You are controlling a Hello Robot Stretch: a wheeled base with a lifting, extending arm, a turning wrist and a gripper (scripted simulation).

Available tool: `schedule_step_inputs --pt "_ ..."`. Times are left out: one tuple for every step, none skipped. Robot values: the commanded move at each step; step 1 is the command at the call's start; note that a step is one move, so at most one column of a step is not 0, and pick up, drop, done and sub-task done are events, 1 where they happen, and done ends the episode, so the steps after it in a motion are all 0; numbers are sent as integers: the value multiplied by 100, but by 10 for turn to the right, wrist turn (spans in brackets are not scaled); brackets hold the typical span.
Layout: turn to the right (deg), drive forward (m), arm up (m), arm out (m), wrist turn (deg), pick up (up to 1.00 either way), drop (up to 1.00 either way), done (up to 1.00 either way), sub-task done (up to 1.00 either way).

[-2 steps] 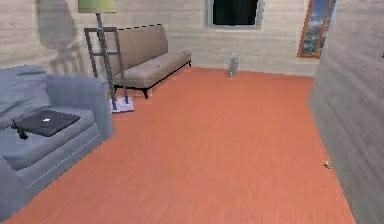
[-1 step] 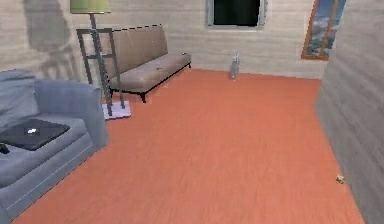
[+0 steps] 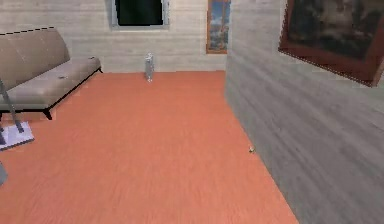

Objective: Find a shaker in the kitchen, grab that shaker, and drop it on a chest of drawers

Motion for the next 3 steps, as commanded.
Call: schedule_step_inputs --pt "0 30 0 0 0 0 0 0 0" --pt "0 100 0 0 0 0 0 0 0" --pt "0 80 0 0 0 0 0 0 0"
